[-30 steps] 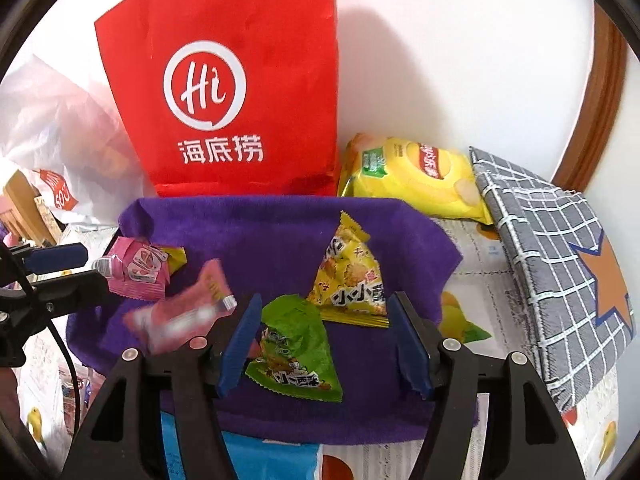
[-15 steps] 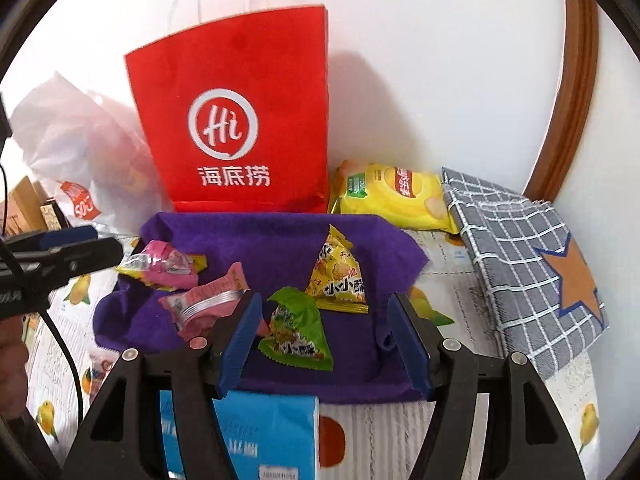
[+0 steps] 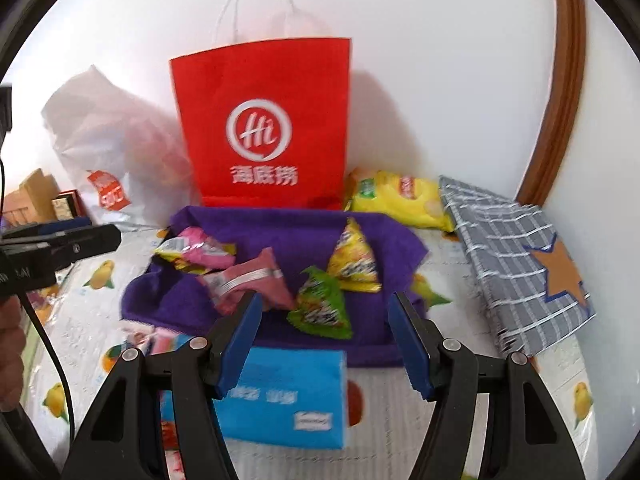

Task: Organize snacks
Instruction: 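Withdraw both open tools back toward the remaining snacks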

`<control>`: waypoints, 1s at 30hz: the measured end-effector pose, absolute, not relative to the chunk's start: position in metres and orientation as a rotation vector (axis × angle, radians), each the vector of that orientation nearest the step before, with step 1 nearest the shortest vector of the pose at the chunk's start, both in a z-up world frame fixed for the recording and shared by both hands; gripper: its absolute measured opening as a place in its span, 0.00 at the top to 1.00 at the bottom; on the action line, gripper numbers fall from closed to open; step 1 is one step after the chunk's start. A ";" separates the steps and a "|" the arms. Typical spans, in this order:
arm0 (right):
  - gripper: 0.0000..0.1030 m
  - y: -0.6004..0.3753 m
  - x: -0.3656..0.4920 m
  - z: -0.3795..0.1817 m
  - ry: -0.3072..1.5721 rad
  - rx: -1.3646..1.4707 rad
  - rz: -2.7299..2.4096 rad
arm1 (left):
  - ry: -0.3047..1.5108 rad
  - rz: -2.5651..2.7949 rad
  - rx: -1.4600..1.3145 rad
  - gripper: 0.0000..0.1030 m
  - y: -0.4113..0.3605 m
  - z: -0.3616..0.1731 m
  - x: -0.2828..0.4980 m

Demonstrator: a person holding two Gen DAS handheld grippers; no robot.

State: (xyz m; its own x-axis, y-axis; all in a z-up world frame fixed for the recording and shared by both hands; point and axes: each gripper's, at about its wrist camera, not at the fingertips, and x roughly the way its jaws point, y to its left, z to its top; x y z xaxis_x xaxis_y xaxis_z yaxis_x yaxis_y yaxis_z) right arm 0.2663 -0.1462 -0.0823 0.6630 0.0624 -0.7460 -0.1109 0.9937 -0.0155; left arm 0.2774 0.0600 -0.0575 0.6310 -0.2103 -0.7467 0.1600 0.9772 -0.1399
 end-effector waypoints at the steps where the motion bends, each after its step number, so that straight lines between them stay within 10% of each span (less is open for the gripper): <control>1: 0.37 -0.143 0.265 -0.083 0.845 -0.058 0.109 | 0.879 -0.183 -0.063 0.32 0.071 -0.063 0.273; 17: 0.60 -0.025 0.229 -0.134 0.962 -0.134 0.409 | 0.955 0.033 -0.205 0.32 0.183 -0.106 0.221; 30: 0.60 0.018 0.240 -0.188 1.088 -0.119 0.405 | 1.000 0.047 -0.234 0.32 0.204 -0.139 0.211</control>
